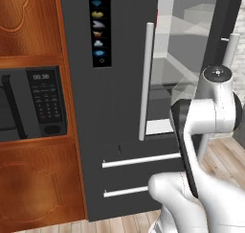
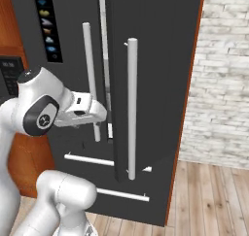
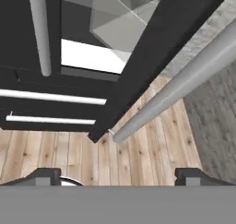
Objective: Open the fridge, grab two sodas, and place both sodas inside the bowl with ice on the dining counter.
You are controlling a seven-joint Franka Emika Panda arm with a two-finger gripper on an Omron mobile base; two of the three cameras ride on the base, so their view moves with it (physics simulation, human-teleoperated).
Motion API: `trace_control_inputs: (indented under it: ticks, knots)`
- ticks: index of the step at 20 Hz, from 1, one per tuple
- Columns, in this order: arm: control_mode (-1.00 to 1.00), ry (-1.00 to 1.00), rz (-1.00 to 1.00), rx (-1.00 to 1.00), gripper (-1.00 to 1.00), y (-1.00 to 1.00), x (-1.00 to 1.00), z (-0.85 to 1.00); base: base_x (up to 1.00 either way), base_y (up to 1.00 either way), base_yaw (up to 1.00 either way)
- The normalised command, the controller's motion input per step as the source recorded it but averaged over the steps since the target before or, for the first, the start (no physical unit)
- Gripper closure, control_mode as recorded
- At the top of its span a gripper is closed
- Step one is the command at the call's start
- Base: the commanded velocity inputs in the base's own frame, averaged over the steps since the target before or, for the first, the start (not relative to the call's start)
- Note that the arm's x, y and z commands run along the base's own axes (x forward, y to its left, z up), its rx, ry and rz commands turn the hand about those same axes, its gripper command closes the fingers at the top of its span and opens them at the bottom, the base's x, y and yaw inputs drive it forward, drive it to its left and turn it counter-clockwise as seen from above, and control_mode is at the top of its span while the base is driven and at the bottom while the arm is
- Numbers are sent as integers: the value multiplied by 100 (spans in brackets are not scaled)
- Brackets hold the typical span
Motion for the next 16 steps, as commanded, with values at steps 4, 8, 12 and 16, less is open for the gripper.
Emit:
trace_control_inputs:
  ticks: [4,8,12,16]
  knots:
    - [-100,14,3,-21,-100,75,45,32,0,0,0]
    - [-100,12,4,-16,-100,33,83,25,0,0,0]
    - [-100,12,5,-14,-100,23,94,13,0,0,0]
    - [-100,12,6,-11,-100,-3,86,9,0,0,0]
